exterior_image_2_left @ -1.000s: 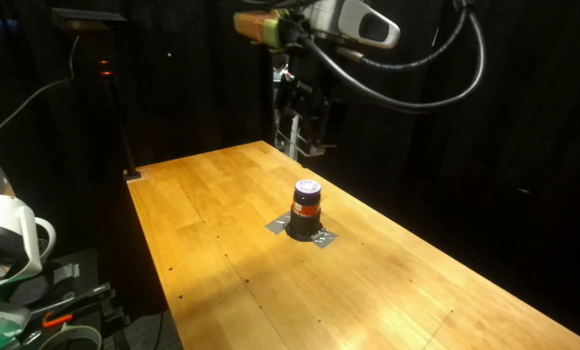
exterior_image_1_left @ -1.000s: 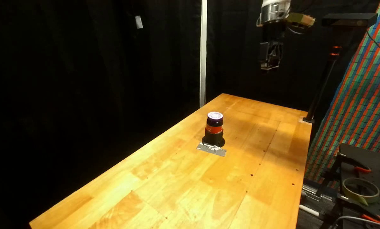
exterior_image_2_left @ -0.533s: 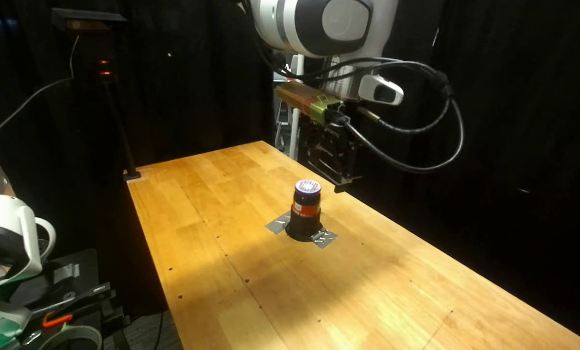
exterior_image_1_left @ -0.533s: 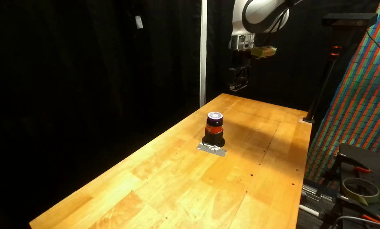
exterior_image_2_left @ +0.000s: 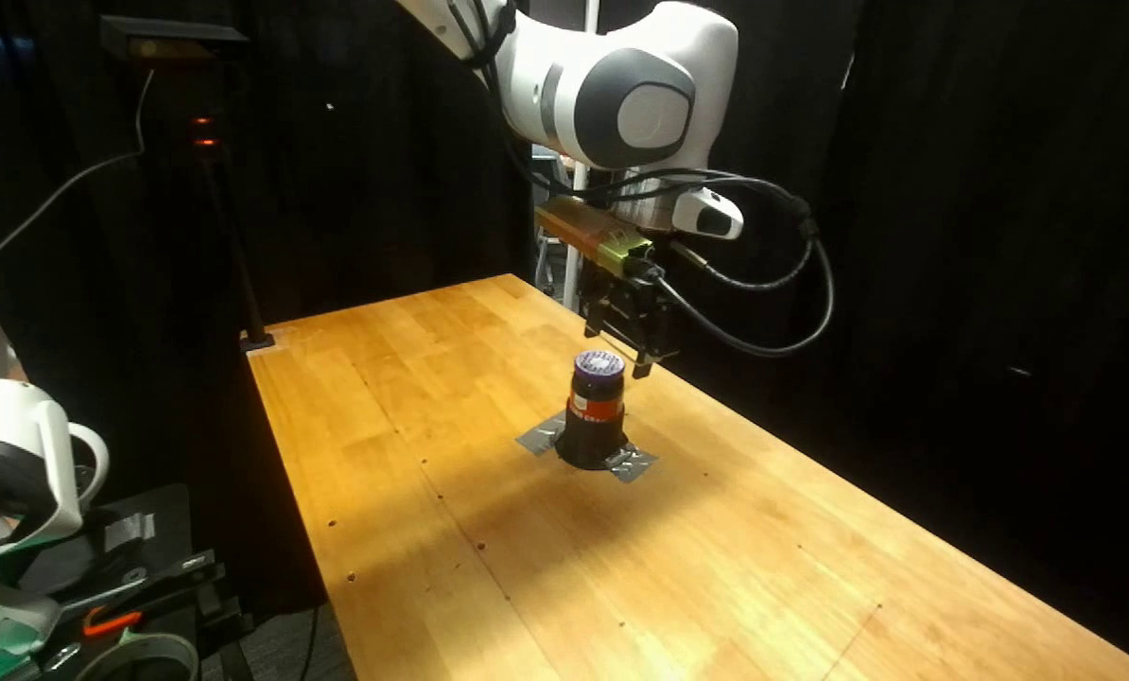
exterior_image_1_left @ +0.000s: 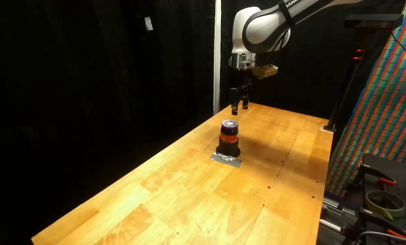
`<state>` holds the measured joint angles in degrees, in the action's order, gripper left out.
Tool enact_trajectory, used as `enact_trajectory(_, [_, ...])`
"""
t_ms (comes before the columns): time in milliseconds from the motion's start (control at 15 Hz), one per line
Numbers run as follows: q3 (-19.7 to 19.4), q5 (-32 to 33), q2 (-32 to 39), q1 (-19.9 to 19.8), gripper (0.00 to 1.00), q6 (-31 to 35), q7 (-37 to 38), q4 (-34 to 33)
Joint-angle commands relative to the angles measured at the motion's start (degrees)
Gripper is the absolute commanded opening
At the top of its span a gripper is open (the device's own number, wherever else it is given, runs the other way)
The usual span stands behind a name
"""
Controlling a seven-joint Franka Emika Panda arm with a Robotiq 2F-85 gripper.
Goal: Put the rubber band on the cup
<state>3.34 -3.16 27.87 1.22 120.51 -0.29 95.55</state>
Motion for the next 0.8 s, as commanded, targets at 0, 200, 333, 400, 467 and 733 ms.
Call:
enact_trajectory(0, [0.54,0.09,3.72,1.4,1.0,1.69,-0.66,-4.18])
enact_trajectory(200, [0.49,0.77,6.15,2.81,1.0,4.23,-0.06,-5.34])
enact_trajectory(333, [0.7,0.69,7.52,3.41,1.0,4.97,-0.19,-6.11])
enact_trajectory(400, [0.78,0.68,8.1,3.63,1.0,5.32,-0.36,-6.41])
enact_trajectory(467, [0.84,0.72,8.62,3.9,1.0,5.92,-0.4,-6.61])
enact_trajectory(733, [0.63,1.07,10.67,4.27,1.0,6.1,-0.27,-8.11])
